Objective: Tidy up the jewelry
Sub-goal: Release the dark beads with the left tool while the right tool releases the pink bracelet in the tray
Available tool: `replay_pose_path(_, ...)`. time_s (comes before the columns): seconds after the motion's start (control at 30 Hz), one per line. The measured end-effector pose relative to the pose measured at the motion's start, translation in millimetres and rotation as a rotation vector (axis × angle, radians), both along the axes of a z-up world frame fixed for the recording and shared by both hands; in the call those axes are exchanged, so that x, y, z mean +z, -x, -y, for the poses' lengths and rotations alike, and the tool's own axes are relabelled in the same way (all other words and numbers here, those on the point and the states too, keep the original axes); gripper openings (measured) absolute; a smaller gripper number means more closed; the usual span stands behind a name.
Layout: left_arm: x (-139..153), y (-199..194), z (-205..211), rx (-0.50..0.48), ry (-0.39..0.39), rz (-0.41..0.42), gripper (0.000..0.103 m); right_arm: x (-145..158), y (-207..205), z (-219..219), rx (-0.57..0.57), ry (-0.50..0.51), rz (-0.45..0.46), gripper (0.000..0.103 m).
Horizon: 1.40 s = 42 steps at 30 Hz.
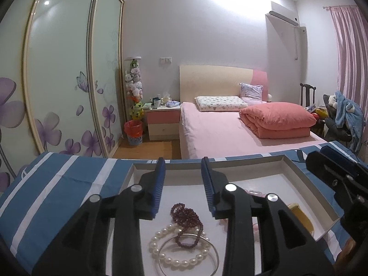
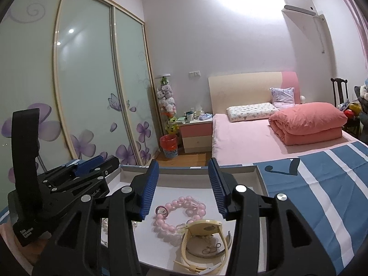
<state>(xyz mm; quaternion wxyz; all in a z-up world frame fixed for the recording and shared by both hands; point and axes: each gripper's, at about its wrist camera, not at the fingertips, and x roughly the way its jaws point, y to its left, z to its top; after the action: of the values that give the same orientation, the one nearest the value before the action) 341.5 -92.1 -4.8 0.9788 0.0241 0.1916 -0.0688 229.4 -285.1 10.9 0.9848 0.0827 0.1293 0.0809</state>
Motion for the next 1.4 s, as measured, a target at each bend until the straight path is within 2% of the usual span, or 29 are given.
replay_pose_path(0.23, 5, 3, -7, 0.004, 0.002, 0.006, 0.039, 6, 10, 6, -0.028, -0.003, 0.012, 0.046)
replay_pose_path(0.63, 20, 44, -26, -0.048, 0.053, 0.007, 0.048, 7, 41, 12, -0.048, -0.013, -0.023, 0.046)
replay_pose_path(0.73, 24, 54, -33, -0.081, 0.113, -0.018, 0.049, 6, 49, 14, -0.049, -0.030, -0.037, 0.046)
replay_pose_path(0.93, 32, 75, -43, -0.095, 0.158, -0.026, 0.049, 6, 65, 16, -0.061, -0.052, -0.044, 0.046)
replay_pose_path(1.4, 51, 128, -52, -0.080, 0.157, 0.007, 0.049, 7, 108, 20, -0.072, -0.067, -0.031, 0.046)
